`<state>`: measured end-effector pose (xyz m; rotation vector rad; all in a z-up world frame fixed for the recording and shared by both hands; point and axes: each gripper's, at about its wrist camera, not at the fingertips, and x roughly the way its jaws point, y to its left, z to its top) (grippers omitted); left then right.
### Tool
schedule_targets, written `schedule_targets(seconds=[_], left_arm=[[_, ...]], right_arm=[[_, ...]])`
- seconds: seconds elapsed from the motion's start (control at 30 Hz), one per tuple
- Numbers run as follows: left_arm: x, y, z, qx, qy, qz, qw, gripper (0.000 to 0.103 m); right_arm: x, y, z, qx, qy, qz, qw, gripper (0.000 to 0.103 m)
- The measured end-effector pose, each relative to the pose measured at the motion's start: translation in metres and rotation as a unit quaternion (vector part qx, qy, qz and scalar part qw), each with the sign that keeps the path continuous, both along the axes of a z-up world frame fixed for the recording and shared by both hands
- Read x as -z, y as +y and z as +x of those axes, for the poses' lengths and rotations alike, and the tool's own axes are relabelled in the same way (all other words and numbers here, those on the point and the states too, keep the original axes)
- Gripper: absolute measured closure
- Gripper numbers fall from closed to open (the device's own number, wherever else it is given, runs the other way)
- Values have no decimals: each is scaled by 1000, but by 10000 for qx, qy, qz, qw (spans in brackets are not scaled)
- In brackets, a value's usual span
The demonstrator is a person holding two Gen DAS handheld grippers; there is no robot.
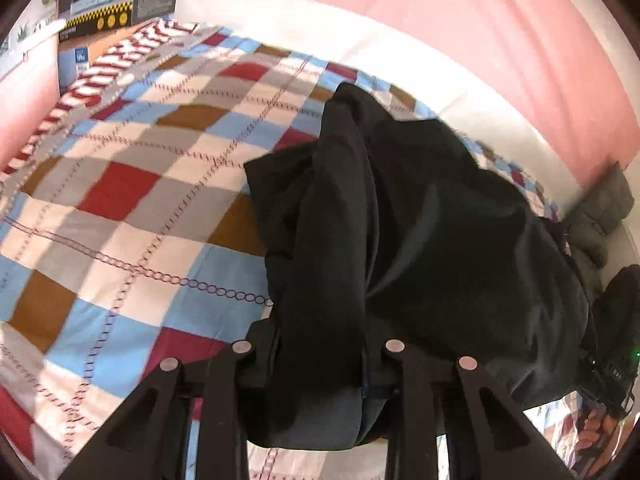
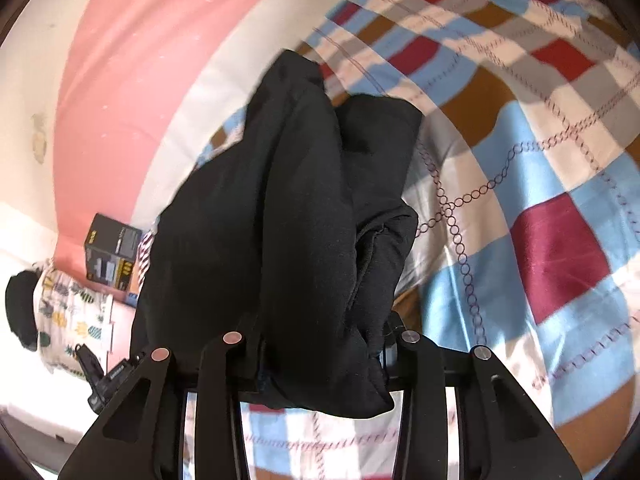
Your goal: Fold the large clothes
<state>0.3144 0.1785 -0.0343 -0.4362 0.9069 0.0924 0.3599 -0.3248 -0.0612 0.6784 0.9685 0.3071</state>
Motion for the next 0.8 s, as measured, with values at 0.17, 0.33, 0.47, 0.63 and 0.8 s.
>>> schedule_targets(seconds=[0.17,0.33,0.47,0.63,0.8], left_arm=[[-24,0,-47,216,-132,-20,9997,74],[-27,-3,-114,304,-133,-219,9992,74],[-18,-9,-180,337,-43,-352,9988,74],[-3,-13,-256,322,169,-518,9980,74],[9,-14,-298,281,280,-593,9975,73]], right_arm=[[-25,-4,-40,-108,-111,44,9999,65],[-29,-14,-107,-107,28,72,9999,65],[-19,-22,-169,-69,243,71,9997,65],[-3,-28,-230,-52,571,8,9984,65],[12,-30,-275,-22,740,23,9973,63]])
